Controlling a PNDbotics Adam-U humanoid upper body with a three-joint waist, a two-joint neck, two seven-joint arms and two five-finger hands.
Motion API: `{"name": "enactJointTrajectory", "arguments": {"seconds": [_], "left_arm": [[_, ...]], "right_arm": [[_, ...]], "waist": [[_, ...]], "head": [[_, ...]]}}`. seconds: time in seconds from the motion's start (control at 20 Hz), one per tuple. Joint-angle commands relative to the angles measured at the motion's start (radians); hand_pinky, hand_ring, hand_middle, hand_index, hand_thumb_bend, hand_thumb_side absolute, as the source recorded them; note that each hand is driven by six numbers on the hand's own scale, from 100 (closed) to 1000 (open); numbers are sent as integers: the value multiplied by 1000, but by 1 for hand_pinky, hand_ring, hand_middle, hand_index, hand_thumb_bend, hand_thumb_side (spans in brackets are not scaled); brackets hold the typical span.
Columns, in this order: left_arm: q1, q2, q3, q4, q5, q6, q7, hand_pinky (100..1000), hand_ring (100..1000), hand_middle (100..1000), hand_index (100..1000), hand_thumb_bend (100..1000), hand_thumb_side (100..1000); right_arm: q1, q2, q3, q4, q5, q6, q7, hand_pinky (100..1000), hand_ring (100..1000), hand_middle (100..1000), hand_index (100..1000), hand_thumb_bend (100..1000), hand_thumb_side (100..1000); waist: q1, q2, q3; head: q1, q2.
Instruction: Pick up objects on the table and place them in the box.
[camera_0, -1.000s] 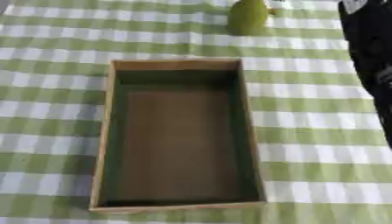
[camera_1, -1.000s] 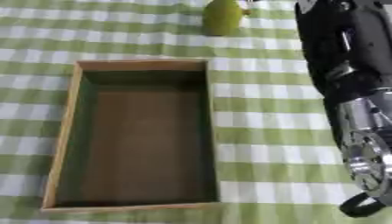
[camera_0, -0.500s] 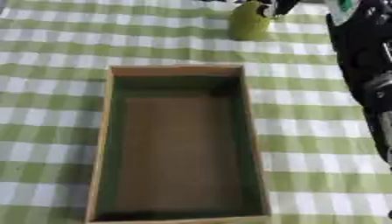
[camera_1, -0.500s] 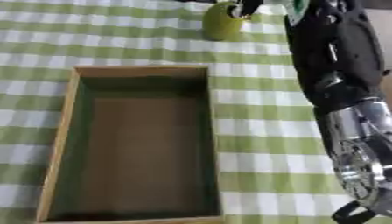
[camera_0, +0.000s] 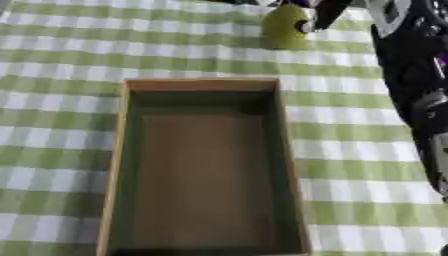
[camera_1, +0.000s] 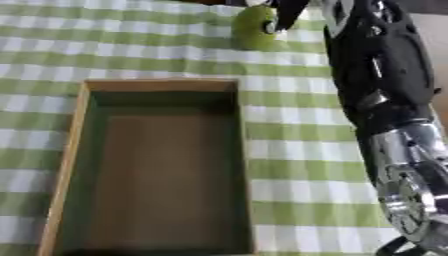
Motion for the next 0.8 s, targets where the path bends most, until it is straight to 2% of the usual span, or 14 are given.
{"name": "enactJointTrajectory", "arguments": {"seconds": [0.05,0.15,0.45,0.75,0.8], "left_arm": [[-15,26,-1,-20,-1,-2,-5,505,681,552,808,100,717],[-16,24,-1,-20,-1,-3,-6,505,682,552,808,100,718],[-19,21,-2,-20,0,-2,-8,505,683,553,809,100,719],[-21,20,-2,-20,1,-3,-10,506,684,553,808,100,718],[-21,20,-2,-20,1,-3,-10,506,685,554,808,100,717]], "right_arm": [[-14,-22,1,-22,33,9,-16,949,964,920,993,332,116],[-9,-19,3,-16,59,14,-29,946,962,919,994,345,107],[4,-14,-1,-1,72,9,-74,932,939,876,981,297,100],[12,-14,3,14,62,7,-105,893,867,756,925,239,100],[13,-14,3,16,60,8,-109,886,855,730,894,224,100]], "waist": [[4,-21,6],[3,-18,9],[0,-12,15],[0,-10,17],[-1,-10,17]], "head": [[-6,-18],[-8,-20],[-13,-23],[-14,-21],[-14,-22]]}}
